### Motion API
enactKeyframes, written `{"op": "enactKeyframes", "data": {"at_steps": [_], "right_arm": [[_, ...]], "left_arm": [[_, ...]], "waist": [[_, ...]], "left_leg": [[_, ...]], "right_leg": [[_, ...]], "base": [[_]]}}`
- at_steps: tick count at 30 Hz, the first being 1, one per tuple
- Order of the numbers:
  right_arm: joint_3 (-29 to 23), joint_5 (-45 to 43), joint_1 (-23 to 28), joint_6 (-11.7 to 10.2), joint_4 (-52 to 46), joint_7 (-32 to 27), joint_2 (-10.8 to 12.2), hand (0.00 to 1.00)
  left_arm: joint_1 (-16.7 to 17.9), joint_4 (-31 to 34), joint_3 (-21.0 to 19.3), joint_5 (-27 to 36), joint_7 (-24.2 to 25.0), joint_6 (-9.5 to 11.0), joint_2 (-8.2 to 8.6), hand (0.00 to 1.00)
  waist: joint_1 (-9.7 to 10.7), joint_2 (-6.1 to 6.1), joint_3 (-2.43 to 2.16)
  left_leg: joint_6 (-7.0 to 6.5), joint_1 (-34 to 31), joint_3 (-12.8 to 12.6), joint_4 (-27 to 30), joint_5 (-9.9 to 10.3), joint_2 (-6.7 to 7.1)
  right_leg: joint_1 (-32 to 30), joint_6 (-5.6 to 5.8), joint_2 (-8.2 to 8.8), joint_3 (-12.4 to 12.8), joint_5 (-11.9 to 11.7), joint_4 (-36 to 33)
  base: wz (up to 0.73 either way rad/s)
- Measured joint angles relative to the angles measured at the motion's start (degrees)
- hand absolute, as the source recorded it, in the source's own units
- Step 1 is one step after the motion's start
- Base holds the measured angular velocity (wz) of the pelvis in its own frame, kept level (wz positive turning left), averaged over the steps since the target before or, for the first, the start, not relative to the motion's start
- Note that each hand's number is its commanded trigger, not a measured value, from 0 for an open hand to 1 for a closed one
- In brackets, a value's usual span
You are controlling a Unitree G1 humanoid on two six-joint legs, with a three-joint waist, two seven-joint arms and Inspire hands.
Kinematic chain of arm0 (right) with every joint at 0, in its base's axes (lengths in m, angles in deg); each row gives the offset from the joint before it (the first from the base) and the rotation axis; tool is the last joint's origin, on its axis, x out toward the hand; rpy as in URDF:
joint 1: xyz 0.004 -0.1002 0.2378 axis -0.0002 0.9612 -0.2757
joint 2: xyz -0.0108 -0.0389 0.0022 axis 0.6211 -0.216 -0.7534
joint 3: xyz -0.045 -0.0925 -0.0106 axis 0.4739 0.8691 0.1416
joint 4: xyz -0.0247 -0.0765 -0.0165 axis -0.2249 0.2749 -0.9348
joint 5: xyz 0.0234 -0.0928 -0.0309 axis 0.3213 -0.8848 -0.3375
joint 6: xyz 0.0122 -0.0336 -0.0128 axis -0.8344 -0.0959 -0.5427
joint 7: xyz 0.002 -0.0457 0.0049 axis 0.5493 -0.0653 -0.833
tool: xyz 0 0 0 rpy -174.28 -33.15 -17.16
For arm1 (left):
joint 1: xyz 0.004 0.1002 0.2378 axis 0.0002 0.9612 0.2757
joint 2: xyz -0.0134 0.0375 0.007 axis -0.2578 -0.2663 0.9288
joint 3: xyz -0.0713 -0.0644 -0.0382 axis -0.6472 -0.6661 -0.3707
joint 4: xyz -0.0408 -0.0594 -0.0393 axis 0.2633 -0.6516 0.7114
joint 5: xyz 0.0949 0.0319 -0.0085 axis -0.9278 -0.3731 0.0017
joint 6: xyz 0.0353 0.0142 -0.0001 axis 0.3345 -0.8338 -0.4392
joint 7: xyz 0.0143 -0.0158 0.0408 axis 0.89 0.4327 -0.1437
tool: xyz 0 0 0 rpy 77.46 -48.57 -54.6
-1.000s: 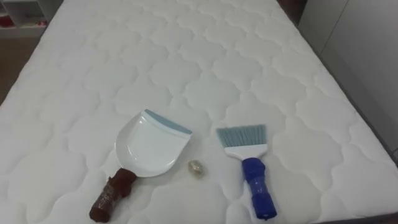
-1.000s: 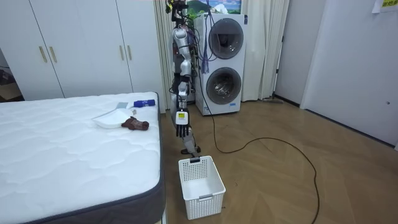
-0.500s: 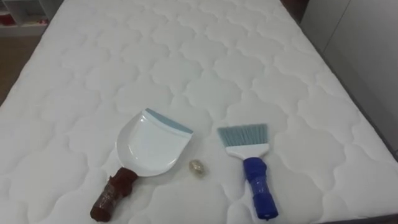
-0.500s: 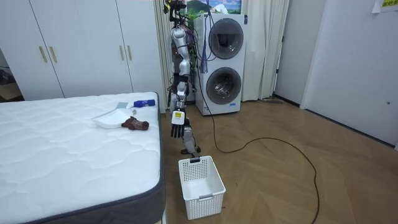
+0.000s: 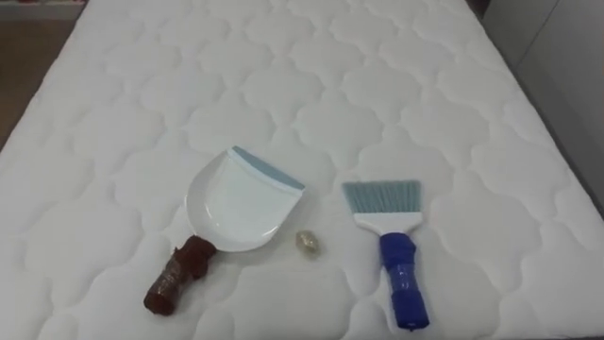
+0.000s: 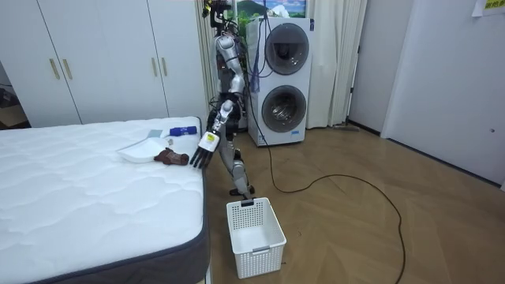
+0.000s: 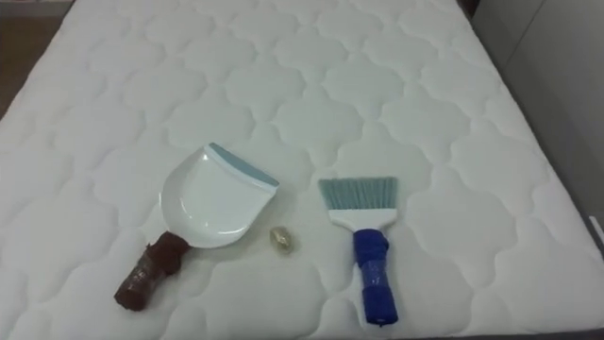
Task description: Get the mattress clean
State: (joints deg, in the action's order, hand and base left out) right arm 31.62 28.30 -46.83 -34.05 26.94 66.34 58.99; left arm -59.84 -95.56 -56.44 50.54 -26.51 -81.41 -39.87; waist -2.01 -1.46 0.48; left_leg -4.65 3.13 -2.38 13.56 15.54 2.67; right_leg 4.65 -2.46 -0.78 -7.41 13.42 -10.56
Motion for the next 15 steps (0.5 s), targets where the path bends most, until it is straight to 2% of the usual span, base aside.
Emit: {"op": "enactKeyframes", "data": {"at_steps": [1, 3, 5, 10, 15], "right_arm": [[0.0, 0.0, -0.2, -0.3, 0.1, 0.0, 0.0, 0.00], [0.1, 0.1, -0.3, -1.2, 0.1, 0.1, -0.2, 0.00], [0.4, 1.2, -0.7, -1.3, 0.3, 0.2, -0.2, 0.00], [1.3, 1.9, -0.4, -1.2, 0.2, 1.0, -0.3, 0.00], [1.3, 1.6, -0.9, -1.2, 0.0, 1.3, -0.5, 0.00]], "left_arm": [[-0.1, 1.3, 0.3, 0.0, -0.2, 0.7, 0.01, 0.00], [-1.5, 3.9, 1.7, -0.1, -1.3, 3.4, 0.11, 0.00], [-3.0, 3.8, 3.0, 0.0, -1.9, 4.1, 0.12, 0.00], [-5.6, 3.8, 5.6, -0.1, -2.7, 4.4, 0.18, 0.00], [-7.2, 3.9, 5.8, -0.1, -3.3, 4.4, -0.08, 0.00]], "waist": [[0.1, 0.02, -0.01], [0.0, 0.41, -0.26], [0.2, 0.64, -0.38], [0.6, 0.78, -0.43], [1.5, 1.14, -0.58]], "left_leg": [[0.00, 0.0, 0.0, 0.0, 0.0, 0.00], [0.00, 0.0, -0.5, 0.0, 0.0, -0.03], [0.00, 0.0, -0.7, -0.2, 0.0, -0.05], [0.04, -0.8, -0.8, -0.4, 0.0, -0.14], [0.05, -1.6, -0.7, -0.4, 0.0, -0.13]], "right_leg": [[0.0, 0.00, 0.00, -0.2, 0.0, 0.0], [0.0, 0.00, 0.01, -0.2, 0.0, -0.1], [0.2, 0.01, 0.03, -0.6, 0.0, 0.0], [-0.8, -0.01, -0.04, -0.5, -0.1, 0.0], [-1.7, -0.01, -0.02, -0.5, -0.1, 0.0]], "base": [[0.00], [-0.04], [-0.06], [-0.05], [0.00]]}}
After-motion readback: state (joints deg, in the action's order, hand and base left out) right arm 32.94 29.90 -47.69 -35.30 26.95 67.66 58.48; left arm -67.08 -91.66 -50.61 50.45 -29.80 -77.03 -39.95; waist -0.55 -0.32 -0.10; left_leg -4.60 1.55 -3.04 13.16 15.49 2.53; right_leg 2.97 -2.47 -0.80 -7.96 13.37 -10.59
